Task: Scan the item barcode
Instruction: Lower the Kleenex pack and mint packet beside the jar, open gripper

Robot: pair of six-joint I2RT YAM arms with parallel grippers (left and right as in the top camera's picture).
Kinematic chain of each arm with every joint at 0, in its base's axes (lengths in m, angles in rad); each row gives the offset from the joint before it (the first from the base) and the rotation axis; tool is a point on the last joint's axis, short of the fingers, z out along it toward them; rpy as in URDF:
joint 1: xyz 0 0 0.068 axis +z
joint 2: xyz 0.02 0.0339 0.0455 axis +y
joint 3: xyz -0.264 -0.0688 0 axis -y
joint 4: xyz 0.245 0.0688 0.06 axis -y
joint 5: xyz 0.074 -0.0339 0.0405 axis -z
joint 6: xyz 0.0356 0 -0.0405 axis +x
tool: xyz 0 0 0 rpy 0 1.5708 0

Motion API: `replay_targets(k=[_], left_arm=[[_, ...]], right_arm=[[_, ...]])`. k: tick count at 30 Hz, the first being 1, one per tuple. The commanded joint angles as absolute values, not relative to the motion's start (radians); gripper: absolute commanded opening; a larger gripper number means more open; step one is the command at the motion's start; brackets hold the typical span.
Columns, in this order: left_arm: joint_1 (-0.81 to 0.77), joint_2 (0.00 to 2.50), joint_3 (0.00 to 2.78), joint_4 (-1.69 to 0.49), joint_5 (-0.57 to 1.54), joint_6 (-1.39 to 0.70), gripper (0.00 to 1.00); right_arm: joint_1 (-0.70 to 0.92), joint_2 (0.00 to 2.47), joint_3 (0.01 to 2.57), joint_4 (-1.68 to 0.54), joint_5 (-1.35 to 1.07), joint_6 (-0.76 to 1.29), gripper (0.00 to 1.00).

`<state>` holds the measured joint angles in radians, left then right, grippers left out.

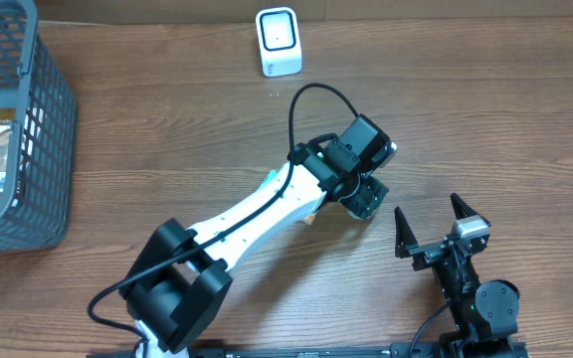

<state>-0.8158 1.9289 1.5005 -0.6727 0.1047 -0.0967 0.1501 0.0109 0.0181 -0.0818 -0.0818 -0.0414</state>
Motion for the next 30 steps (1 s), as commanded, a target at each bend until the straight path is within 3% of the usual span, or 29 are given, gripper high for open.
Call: replay_targets(k=[1, 30], left_arm=[[-0.812, 1.949, 1.512, -0.673, 0.148, -0.081, 0.77], [-0.812, 1.951, 1.514, -0.759, 0.499, -0.12, 0.74]], right_arm=[[0.144, 0.003, 0.008, -0.077, -0.088, -0.046, 1.0], [0.144, 0.003, 0.008, -0.077, -0.088, -0.046, 1.0]])
